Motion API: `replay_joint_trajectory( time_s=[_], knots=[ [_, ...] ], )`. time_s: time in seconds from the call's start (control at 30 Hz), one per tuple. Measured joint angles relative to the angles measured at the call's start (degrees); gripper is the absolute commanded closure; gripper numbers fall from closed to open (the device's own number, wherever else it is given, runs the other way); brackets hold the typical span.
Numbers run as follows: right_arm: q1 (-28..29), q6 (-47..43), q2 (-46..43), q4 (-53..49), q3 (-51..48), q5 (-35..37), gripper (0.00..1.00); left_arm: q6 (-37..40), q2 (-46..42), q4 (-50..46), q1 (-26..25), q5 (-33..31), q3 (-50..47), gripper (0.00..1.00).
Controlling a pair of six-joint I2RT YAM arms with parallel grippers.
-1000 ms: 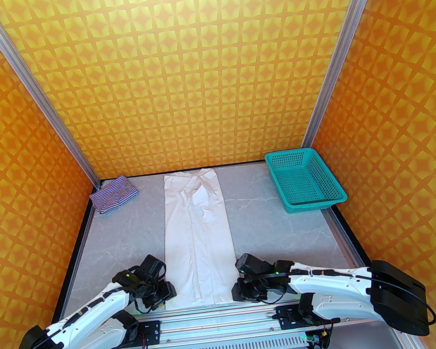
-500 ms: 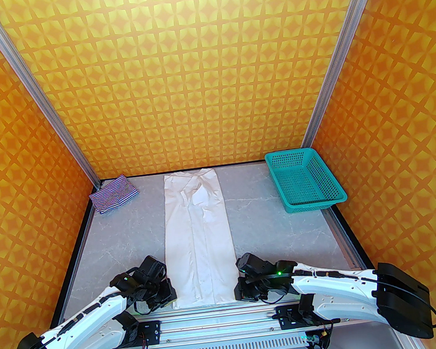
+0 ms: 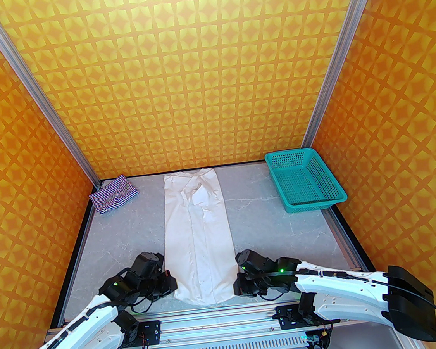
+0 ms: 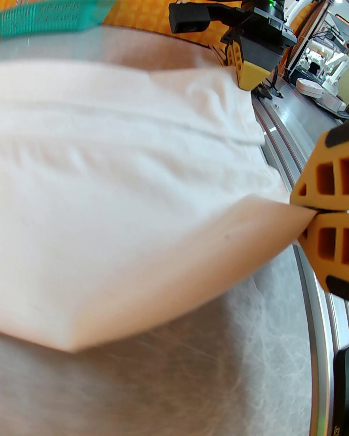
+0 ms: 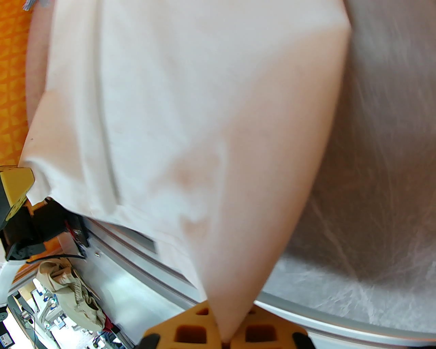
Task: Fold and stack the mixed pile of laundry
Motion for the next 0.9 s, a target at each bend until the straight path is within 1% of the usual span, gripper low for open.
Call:
replay_joint_trajectory(
  time_s=[0.17, 0.3, 0.53, 0.77, 0.9],
  knots=[
    [-1.81, -1.77, -1.29, -3.32, 7.93, 5.40, 1.00, 1.77, -1.16, 0.57, 0.44, -3.87, 5.05, 1.00],
    [-4.87, -3.52, -0.02, -3.56, 12.35, 7.65, 1.00, 2.36, 0.48, 2.99, 3.21, -5.31, 7.21, 1.00],
    [-10.97, -9.05, 8.00, -5.14, 22.93, 9.75, 1.00, 3.52, 7.34, 9.55, 10.21, -5.90, 10.99, 1.00],
    [-19.12, -14.91, 15.19, -4.52, 29.97, 9.35, 1.00, 5.90, 14.27, 16.35, 16.72, -5.84, 17.22, 1.00],
    [-22.71, -17.77, 21.07, -2.91, 34.62, 7.65, 1.00, 6.95, 19.71, 20.44, 18.97, -5.60, 20.76, 1.00]
  ],
)
